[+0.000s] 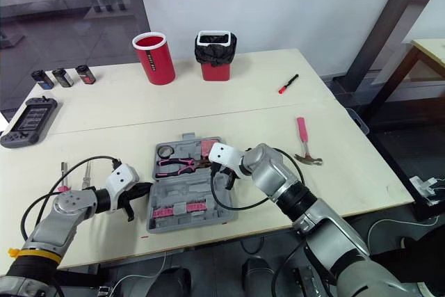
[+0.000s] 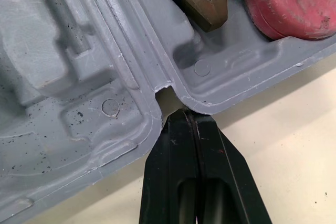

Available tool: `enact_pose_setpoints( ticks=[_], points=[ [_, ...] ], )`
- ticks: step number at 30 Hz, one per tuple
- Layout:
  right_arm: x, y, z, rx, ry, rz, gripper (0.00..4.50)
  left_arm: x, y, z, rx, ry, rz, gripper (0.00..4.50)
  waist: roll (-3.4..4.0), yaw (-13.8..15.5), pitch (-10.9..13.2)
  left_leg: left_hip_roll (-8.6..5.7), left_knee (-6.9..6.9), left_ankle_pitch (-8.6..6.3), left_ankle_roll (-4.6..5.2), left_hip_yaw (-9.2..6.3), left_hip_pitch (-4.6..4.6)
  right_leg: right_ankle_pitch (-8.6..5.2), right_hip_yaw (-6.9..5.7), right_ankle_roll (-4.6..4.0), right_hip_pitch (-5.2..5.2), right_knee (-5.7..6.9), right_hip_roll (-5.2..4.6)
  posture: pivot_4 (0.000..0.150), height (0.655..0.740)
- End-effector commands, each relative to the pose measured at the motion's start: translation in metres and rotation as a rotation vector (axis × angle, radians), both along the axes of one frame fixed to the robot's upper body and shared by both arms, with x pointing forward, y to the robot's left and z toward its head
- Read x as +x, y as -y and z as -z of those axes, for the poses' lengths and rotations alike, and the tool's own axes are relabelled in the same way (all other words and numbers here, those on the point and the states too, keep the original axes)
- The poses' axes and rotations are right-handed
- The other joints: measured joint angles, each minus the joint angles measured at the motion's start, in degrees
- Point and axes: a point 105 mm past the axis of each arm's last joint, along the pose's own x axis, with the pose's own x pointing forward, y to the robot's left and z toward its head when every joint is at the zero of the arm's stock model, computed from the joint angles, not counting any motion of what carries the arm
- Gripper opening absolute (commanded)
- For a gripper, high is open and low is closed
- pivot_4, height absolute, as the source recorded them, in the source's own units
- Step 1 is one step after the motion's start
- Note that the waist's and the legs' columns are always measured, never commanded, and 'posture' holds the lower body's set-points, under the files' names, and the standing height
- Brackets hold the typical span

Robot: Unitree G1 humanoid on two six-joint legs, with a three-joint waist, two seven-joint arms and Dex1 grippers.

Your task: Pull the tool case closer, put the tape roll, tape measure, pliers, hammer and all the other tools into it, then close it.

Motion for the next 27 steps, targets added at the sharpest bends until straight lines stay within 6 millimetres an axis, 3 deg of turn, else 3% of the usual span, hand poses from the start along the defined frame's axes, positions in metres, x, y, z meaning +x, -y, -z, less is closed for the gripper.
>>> enact_pose_setpoints(
  ticks=[1,6,15,27],
  points=[
    [-0.004,-0.018,-0.007,0.029,0.023,-0.06,0.0,-0.012,-0.004,0.016,0.022,-0.079,-0.009,0.03,0.0,-0.1,0.0,0.0,0.0,0.0,0.0,0.0,0.0,0.0,0.0,0.0,0.0,0.0,0.0,0.15,0.7387],
    [0.0,-0.021,-0.007,0.029,0.031,-0.059,0.0,-0.013,-0.006,0.016,0.023,-0.081,-0.021,0.03,0.0,-0.7,0.0,0.0,0.0,0.0,0.0,0.0,0.0,0.0,0.0,0.0,0.0,0.0,0.0,0.15,0.7387],
    [0.016,-0.009,-0.009,0.026,0.083,-0.012,0.0,-0.016,-0.012,0.016,0.027,-0.083,-0.038,0.03,-0.02,-0.9,0.0,0.0,0.02,0.0,0.0,0.0,0.1,0.07,0.02,-0.11,0.02,0.01,0.0,0.15,0.7387],
    [0.008,0.0,-0.003,0.007,0.036,-0.006,0.0,-0.013,-0.014,0.015,0.031,-0.077,-0.045,0.03,-0.02,-0.7,0.0,0.0,0.01,0.0,0.0,0.0,0.08,0.07,0.03,-0.11,0.02,0.01,0.0,0.15,0.7387]
  ],
)
